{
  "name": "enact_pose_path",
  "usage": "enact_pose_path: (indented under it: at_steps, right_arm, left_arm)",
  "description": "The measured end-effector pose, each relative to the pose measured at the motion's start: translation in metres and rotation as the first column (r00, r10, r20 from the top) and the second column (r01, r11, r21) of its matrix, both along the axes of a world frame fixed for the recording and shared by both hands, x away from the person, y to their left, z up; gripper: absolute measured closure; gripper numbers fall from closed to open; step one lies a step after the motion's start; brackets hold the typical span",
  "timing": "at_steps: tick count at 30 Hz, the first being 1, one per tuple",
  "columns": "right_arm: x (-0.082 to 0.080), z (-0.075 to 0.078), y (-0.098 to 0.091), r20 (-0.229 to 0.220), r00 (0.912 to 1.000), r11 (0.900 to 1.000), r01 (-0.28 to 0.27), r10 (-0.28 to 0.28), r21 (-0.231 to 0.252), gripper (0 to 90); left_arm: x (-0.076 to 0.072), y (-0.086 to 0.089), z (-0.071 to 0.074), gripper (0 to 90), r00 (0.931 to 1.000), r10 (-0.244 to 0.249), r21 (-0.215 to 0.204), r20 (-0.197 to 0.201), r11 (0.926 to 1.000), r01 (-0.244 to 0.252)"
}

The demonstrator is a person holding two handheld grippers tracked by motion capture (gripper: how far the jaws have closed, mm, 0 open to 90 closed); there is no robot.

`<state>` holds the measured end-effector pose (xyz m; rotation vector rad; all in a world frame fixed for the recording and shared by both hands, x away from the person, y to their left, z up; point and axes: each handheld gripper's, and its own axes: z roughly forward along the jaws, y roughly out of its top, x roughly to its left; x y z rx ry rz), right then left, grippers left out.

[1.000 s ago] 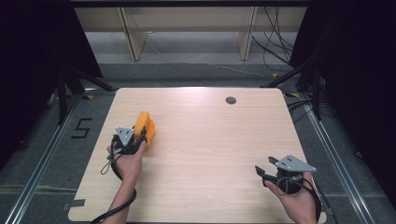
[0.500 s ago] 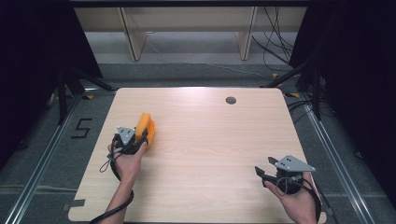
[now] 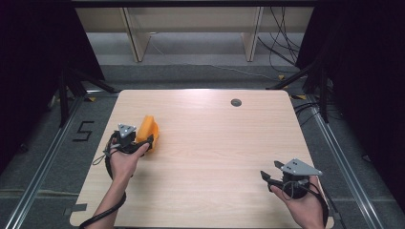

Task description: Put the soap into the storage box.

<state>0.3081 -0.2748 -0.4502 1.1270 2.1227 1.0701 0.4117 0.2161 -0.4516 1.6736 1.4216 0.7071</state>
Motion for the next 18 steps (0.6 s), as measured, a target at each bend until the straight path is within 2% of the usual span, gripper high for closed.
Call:
enact_pose_path:
  at_steps: [2, 3, 5, 8, 10, 12, 15, 18]
  right_arm:
    - [0.000, 0.000, 0.000, -0.001, 1.0000, 1.0000, -0.001, 0.001, -0.001, 38.1]
    - [-0.001, 0.000, 0.001, -0.026, 0.9997, 0.9999, 0.003, -0.003, 0.014, 38.0]
    - [-0.001, 0.000, 0.001, -0.024, 0.9997, 0.9999, 0.004, -0.004, 0.015, 38.0]
    - [-0.002, 0.000, 0.001, -0.037, 0.9992, 0.9996, 0.014, -0.013, 0.023, 37.9]
    - [0.000, -0.001, 0.000, -0.010, 0.9999, 1.0000, 0.005, -0.005, 0.001, 37.8]
    - [0.000, -0.001, 0.001, -0.013, 0.9999, 1.0000, 0.004, -0.004, 0.002, 37.7]
    - [0.000, 0.000, 0.000, -0.008, 1.0000, 1.0000, 0.001, -0.001, 0.003, 37.7]
    - [0.001, -0.001, -0.001, 0.000, 1.0000, 1.0000, -0.004, 0.004, -0.001, 37.7]
  left_arm:
    - [-0.005, 0.004, 0.005, 26.1, 0.9997, -0.024, 0.001, -0.001, 0.9997, 0.024]
    - [-0.009, 0.007, 0.007, 25.1, 0.9994, -0.035, 0.005, -0.007, 0.9994, 0.035]
    - [-0.018, 0.013, 0.010, 25.0, 0.9981, -0.060, 0.015, -0.013, 0.9981, 0.060]
    - [-0.035, 0.021, 0.007, 24.9, 0.9955, -0.092, 0.017, -0.024, 0.9956, 0.092]
    - [-0.046, 0.027, 0.001, 24.7, 0.9927, -0.118, 0.016, -0.023, 0.9928, 0.119]
    - [-0.060, 0.033, -0.006, 25.2, 0.9904, -0.137, 0.041, -0.016, 0.9896, 0.138]
    - [-0.083, 0.041, -0.023, 26.3, 0.9877, -0.154, 0.030, 0.026, 0.9877, 0.153]
    - [-0.104, 0.045, -0.040, 26.9, 0.9848, -0.171, 0.022, 0.029, 0.9851, 0.170]
